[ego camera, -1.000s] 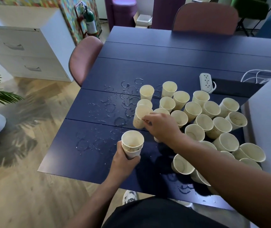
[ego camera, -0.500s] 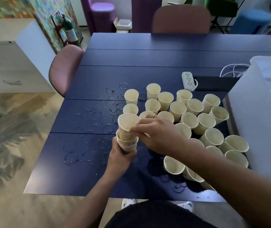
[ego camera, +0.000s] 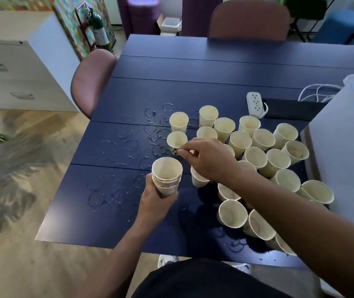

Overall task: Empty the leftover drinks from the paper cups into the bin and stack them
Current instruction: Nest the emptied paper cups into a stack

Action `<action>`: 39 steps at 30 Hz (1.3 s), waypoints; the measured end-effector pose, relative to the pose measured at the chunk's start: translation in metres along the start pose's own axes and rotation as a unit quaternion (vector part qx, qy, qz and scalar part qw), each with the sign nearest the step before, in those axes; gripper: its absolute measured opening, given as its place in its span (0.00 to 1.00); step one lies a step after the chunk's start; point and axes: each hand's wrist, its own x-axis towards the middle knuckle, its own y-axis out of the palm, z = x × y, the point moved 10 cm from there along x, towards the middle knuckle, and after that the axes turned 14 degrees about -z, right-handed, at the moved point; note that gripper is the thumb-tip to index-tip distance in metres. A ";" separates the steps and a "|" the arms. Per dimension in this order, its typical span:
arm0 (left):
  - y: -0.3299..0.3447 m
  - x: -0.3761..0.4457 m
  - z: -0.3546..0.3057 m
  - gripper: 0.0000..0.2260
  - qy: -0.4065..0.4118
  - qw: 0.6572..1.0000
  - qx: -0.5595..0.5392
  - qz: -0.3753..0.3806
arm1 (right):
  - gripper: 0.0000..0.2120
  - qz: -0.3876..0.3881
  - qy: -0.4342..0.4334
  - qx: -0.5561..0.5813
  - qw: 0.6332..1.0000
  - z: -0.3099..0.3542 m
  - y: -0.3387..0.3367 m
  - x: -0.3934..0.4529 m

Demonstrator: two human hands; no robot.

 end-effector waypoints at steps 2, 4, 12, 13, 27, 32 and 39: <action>-0.004 -0.002 0.004 0.26 -0.006 1.000 -0.003 0.005 | 0.12 0.039 0.012 -0.030 0.999 -0.009 0.015 0.013; -0.009 -0.003 0.011 0.25 -0.015 1.000 -0.005 -0.003 | 0.12 0.090 0.013 -0.053 0.994 -0.014 0.034 0.023; -0.020 -0.002 0.027 0.23 -0.032 0.999 -0.008 -0.013 | 0.13 0.213 0.024 -0.179 0.960 -0.028 0.102 0.045; -0.021 -0.002 0.028 0.23 -0.035 0.999 -0.009 -0.014 | 0.13 0.223 0.032 -0.185 0.957 -0.029 0.107 0.046; -0.024 -0.009 0.034 0.25 -0.044 0.999 -0.005 0.000 | 0.12 0.186 0.028 -0.240 0.952 -0.032 0.110 0.043; -0.021 -0.005 0.032 0.26 -0.043 0.999 -0.009 0.004 | 0.11 0.046 0.002 -0.125 0.991 -0.010 0.068 0.058; -0.002 0.003 0.016 0.27 -0.029 0.999 -0.004 0.035 | 0.11 -0.084 -0.029 0.016 0.996 0.027 -0.026 0.047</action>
